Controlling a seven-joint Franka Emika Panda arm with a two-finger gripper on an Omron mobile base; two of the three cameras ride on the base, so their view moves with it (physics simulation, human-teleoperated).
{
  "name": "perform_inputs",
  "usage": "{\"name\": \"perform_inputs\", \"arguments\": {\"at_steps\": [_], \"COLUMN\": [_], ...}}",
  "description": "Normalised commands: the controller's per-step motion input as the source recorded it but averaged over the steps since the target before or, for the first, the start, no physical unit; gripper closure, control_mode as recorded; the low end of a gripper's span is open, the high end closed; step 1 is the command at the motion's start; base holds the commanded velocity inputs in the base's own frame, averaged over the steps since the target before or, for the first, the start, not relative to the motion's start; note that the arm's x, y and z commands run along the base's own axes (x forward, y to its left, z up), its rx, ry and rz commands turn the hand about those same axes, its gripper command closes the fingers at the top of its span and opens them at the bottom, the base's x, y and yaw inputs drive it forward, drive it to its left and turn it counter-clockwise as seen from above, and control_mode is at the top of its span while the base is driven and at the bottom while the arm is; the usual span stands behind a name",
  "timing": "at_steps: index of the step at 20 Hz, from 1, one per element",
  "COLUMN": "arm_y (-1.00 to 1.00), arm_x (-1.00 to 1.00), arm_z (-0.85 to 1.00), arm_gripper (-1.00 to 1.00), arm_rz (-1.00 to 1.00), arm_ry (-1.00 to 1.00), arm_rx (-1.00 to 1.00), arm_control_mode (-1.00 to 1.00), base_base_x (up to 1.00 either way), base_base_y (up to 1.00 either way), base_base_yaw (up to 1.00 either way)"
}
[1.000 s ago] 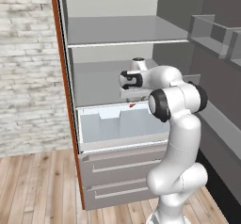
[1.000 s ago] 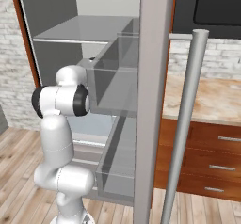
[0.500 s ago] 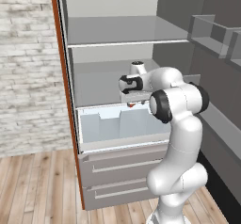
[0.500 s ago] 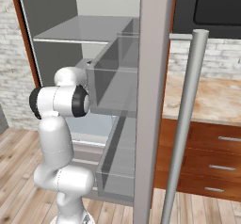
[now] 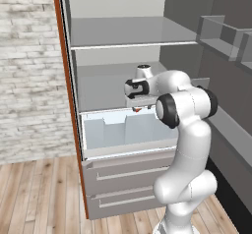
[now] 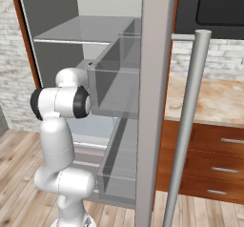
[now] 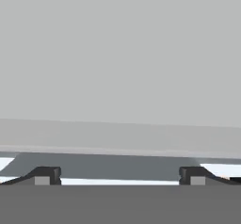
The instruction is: Fully open the fridge drawer.
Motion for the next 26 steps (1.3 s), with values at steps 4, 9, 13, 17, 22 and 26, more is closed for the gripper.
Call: {"name": "perform_inputs", "arguments": {"at_steps": [4, 9, 13, 17, 22, 26], "arm_y": [0.0, 0.0, 0.0, 0.0, 0.0, 0.0], "arm_x": [0.02, -0.08, -0.17, -0.52, 0.01, 0.04], "arm_z": [-0.08, -0.29, -0.27, -0.33, 0.0, -0.06], "arm_gripper": [-1.0, -1.0, -1.0, -1.0, -1.0, -1.0], "arm_rz": [0.0, 0.0, 0.0, 0.0, 0.0, 0.0], "arm_ry": [0.0, 0.0, 0.0, -0.01, 0.0, 0.0], "arm_rx": [0.0, -0.02, 0.0, -0.02, 0.0, 0.0], "arm_control_mode": [-1.0, -1.0, -1.0, -1.0, -1.0, -1.0], "base_base_x": [0.0, 0.0, 0.0, 0.0, 0.0, 0.0], "base_base_y": [0.0, 0.0, 0.0, 0.0, 0.0, 0.0], "base_base_yaw": [0.0, 0.0, 0.0, 0.0, 0.0, 0.0]}}
